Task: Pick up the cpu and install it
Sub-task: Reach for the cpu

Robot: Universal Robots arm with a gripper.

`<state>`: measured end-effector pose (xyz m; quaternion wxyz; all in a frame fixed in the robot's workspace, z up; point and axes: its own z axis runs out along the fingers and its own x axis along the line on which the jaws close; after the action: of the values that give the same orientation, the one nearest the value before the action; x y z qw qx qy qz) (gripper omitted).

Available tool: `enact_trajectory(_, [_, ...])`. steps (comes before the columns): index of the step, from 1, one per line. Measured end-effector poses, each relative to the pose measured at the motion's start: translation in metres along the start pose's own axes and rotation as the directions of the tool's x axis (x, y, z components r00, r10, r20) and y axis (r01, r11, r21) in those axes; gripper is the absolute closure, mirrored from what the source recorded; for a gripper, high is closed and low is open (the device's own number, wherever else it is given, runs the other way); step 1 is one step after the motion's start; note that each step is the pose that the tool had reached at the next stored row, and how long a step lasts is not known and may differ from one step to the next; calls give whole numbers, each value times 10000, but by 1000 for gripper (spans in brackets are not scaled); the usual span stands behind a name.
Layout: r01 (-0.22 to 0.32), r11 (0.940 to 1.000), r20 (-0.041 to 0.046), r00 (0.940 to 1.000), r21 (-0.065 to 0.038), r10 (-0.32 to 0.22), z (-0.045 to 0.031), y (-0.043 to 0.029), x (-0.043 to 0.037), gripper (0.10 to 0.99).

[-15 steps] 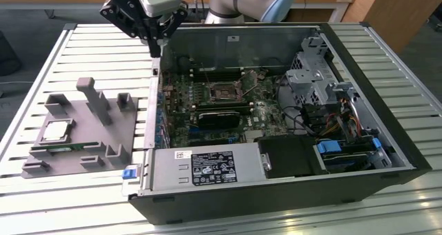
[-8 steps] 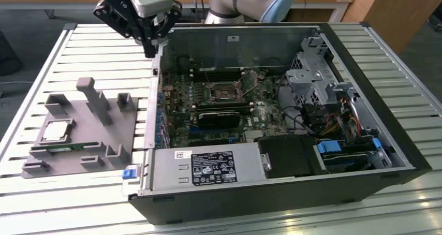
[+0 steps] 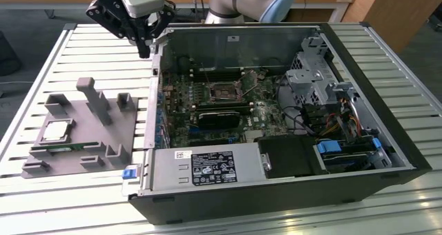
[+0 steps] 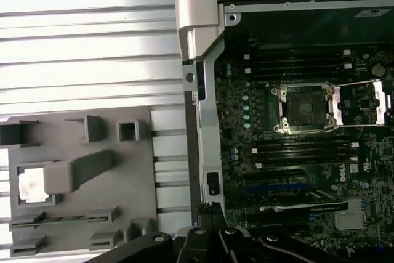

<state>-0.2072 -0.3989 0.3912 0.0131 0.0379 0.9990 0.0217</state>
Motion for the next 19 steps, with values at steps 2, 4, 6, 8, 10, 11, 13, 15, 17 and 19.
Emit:
enact_trajectory(2, [0,10000,0,10000,0,0,0,-2,24,980])
enact_trajectory(4, [0,10000,0,10000,-1,0,0,-4,51,980])
enact_trajectory(6, [1,10000,0,10000,0,-1,0,-6,76,980])
enact_trajectory(8, [1,10000,0,10000,0,-1,-1,-8,103,980])
enact_trajectory(10, [0,10000,0,10000,0,0,-1,-10,129,980])
enact_trajectory(11, [0,10000,0,10000,-1,0,-1,-11,143,980])
enact_trajectory(13, [0,10000,0,10000,0,0,-1,-13,170,980])
enact_trajectory(15, [0,10000,0,10000,0,0,-1,-15,197,980])
enact_trajectory(17, [1,10000,-1,10000,1,-1,-2,-17,222,980])
enact_trajectory(19, [1,10000,0,10000,0,-1,-2,-19,249,980])
